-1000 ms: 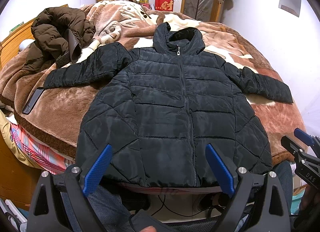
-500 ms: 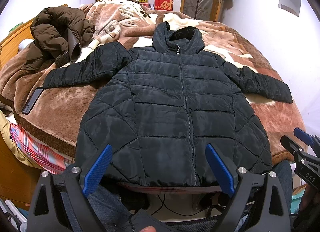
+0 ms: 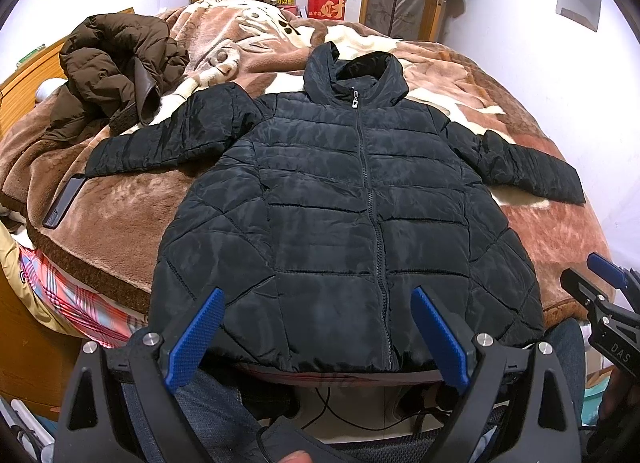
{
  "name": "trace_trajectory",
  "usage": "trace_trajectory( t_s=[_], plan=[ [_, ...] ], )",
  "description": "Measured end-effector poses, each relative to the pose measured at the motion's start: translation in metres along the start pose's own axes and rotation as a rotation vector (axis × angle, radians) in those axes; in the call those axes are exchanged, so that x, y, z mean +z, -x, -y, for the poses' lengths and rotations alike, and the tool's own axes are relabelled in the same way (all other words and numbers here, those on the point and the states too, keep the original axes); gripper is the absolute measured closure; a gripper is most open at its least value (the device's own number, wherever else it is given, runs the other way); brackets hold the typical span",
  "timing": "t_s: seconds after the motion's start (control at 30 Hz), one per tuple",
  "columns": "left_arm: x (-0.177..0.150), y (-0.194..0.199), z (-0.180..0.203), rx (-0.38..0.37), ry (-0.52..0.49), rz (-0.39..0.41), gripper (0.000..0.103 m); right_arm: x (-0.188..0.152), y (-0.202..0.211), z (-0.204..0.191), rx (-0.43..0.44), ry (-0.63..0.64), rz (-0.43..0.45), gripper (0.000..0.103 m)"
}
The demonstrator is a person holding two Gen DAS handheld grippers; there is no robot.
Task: Fold large clothes
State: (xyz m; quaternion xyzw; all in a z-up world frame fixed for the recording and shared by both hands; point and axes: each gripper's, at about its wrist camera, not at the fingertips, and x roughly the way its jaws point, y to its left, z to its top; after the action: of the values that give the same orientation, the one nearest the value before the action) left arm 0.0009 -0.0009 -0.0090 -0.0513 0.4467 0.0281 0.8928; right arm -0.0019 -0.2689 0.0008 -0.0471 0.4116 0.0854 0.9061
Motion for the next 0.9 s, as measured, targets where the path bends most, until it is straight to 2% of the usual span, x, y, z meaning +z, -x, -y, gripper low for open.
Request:
trace_trajectory(
  t_s=[0.53, 0.9],
  plan=[
    [-0.006, -0.009, 0.008, -0.016, -0.001, -0.014, 0.008, -0.001, -0.004, -0.004, 0.005, 0.008, -0.007, 0.033],
    [0.035, -0.043, -0.022, 0.014, 0.015, 0.015, 0.008, 0.033, -0.045, 0.000, 0.053, 0.009, -0.019, 0.033]
  ],
)
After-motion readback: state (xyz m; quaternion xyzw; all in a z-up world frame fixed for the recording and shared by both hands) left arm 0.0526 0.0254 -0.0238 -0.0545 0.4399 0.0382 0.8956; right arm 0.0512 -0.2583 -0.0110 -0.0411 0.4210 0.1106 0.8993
